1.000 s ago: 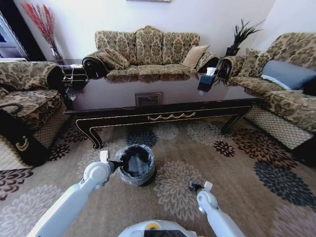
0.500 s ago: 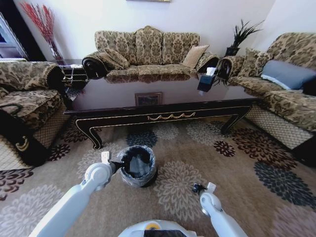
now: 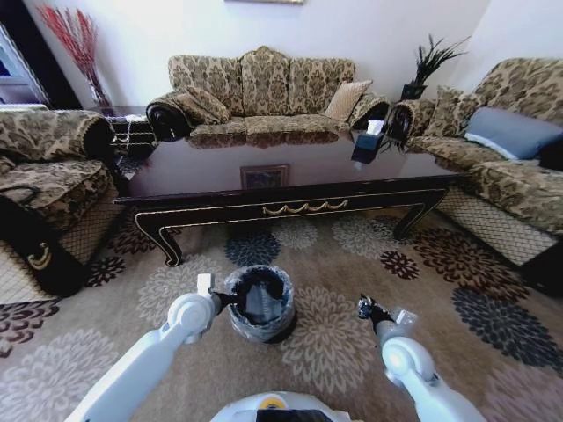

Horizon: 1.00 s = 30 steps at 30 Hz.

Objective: Move to the front of the table and pick up the trash from the floor, then place it into the trash bin.

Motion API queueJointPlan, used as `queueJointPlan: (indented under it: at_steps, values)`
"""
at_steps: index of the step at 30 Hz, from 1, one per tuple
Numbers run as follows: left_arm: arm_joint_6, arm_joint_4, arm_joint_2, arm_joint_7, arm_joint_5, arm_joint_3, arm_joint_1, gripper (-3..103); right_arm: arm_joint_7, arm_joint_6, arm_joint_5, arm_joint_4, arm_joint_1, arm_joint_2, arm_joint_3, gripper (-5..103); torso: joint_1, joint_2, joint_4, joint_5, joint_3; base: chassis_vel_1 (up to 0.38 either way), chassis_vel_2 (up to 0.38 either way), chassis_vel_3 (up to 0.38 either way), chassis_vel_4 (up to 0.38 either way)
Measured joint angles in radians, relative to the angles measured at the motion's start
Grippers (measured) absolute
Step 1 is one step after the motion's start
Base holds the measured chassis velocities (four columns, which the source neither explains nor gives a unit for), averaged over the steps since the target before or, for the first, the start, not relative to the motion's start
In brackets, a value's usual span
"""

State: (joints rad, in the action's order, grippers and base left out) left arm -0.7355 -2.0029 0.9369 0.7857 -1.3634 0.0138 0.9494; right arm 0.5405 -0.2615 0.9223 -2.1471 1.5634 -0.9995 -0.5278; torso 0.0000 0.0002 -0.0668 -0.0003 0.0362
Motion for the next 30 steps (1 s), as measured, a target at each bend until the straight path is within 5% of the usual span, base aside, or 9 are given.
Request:
queueJointPlan:
  at_steps: [8,16,30]
  values:
    - [0.000,0.059,0.061,0.016,-0.025,0.130,-0.120,0,-0.045,0.010,-0.020,-0.190,0.094,0.032,-0.036,21,0.000,0.000,0.0001,0.0004,0.000,0.000,0.000,0.000,0.000]
    - [0.000,0.127,0.149,0.062,-0.057,0.340,-0.280,0,-0.173,0.058,-0.158,-0.300,0.162,0.049,-0.012,21,0.000,0.000,0.0001,0.0006,0.000,0.000,0.000,0.000,0.000]
    - [0.000,0.117,0.196,0.085,-0.087,0.410,-0.323,0,-0.249,0.078,-0.179,-0.271,0.163,0.042,0.045,19,0.000,0.000,0.0001,0.0005,0.000,0.000,0.000,0.000,0.000]
